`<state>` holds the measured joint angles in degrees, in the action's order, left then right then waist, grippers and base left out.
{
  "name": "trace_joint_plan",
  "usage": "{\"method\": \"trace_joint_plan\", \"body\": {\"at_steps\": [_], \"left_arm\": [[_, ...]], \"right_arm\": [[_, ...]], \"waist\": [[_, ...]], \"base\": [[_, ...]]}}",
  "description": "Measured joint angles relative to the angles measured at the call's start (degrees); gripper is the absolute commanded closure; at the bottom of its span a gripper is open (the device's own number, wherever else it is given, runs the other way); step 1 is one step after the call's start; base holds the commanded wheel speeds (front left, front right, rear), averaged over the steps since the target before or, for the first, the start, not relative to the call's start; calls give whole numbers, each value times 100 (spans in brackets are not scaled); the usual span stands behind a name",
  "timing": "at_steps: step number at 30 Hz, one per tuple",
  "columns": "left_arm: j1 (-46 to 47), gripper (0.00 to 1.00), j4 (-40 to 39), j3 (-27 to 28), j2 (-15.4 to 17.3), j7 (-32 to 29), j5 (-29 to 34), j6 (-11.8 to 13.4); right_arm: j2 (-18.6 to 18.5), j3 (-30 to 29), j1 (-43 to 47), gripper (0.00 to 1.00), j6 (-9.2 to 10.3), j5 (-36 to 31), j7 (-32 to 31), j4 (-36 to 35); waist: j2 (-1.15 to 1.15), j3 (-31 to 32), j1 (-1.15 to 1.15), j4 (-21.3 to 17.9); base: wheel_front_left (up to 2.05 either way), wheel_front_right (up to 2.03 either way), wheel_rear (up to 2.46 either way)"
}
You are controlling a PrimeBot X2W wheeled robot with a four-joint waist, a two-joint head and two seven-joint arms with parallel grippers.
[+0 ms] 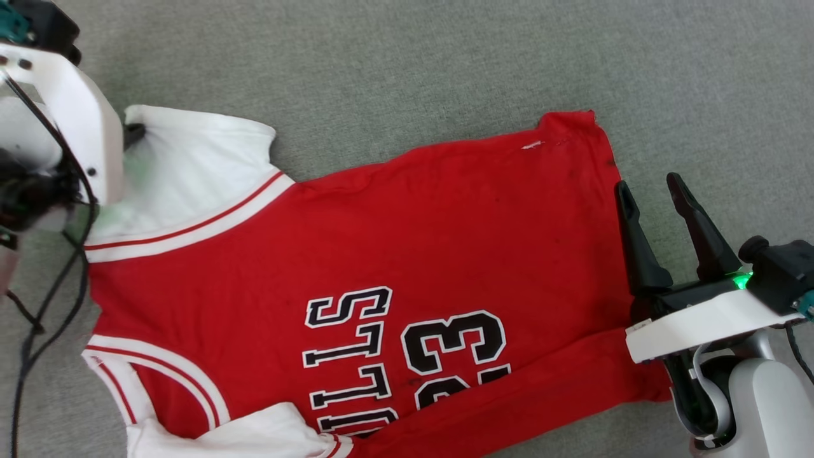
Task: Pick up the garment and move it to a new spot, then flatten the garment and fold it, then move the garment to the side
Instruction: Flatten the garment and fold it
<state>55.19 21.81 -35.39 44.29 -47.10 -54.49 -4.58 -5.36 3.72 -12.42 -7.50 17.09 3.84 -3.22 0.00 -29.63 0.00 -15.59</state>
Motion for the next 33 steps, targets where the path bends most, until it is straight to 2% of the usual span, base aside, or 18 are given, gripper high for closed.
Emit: {"method": "trace_joint_plan", "body": {"at_steps": [5,9,14,18,21,26,27,33], "left_arm": [[-203,100,-47,33,-231,682,118,11],[-325,100,-214,47,-400,1136,155,-8],[-513,100,-767,25,-432,1463,199,-80],[-728,100,-1388,42,-358,1725,241,-93],[-894,100,-1916,46,-333,1900,302,-36],[-1138,100,-2688,-37,-264,2007,479,68],[-1182,100,-2825,-82,-257,2008,517,100],[-1408,100,-3392,-261,-287,2014,646,208]], "right_arm": [[-199,9,6,0,0,-136,-312,47],[-550,13,3,0,0,-163,-936,54],[-1267,66,-121,0,-1,-130,-2152,-132],[-1744,86,-353,0,0,118,-3471,-263],[-2372,172,-586,0,-1,-149,-4310,-398],[-2596,152,-886,0,-3,96,-5543,-401],[-2691,136,-968,0,-2,131,-5714,-377],[-2720,94,-1456,0,-1,401,-6473,16]], "waist": [[0,224,0,127],[0,467,0,292],[0,713,0,627],[0,865,0,937],[0,931,0,1182],[0,925,0,1579],[0,907,0,1648],[0,699,0,1964]], "base": [[0,0,0],[0,0,0],[0,0,0],[0,0,0],[0,0,0],[0,0,0],[0,0,0],[0,0,0]]}}
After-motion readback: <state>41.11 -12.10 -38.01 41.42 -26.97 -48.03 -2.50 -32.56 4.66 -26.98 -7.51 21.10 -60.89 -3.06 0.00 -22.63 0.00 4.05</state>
